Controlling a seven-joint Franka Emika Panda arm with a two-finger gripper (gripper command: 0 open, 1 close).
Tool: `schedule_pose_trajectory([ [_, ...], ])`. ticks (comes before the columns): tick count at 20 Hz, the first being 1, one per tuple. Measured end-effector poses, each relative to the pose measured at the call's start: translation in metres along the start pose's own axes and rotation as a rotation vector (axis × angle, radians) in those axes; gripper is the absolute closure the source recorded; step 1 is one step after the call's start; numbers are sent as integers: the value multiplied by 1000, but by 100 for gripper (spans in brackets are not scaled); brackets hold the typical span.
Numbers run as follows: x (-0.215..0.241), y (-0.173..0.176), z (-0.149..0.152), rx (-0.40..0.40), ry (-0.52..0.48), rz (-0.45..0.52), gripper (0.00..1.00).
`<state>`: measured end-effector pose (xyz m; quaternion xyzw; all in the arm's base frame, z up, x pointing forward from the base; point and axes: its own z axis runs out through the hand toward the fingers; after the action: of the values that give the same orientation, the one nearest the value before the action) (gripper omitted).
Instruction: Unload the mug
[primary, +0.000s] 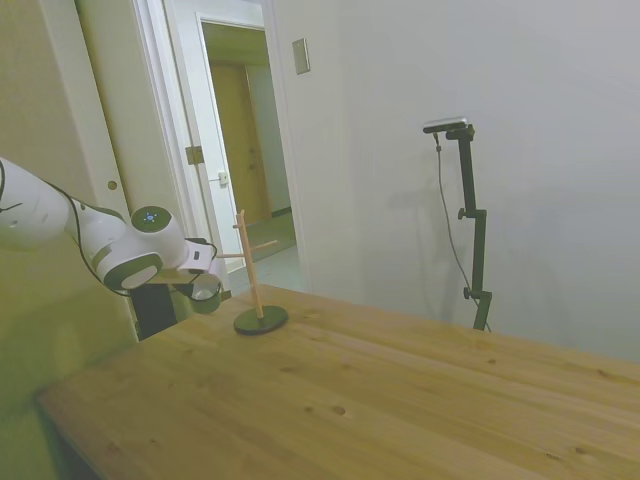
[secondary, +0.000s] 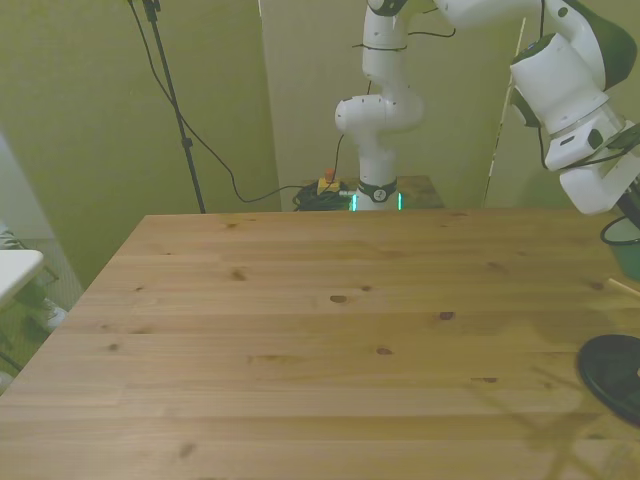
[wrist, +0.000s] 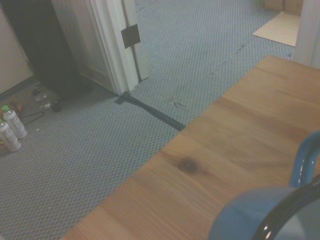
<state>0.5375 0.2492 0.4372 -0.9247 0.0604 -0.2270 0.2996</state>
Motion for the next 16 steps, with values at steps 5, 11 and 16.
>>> schedule_pose_trajectory([
  [5, 10, 19, -10, -42, 0, 28, 100],
  [11, 15, 45, -20, -104, -7, 61, 100],
  [16, 16, 61, -22, -142, -22, 81, 100],
])
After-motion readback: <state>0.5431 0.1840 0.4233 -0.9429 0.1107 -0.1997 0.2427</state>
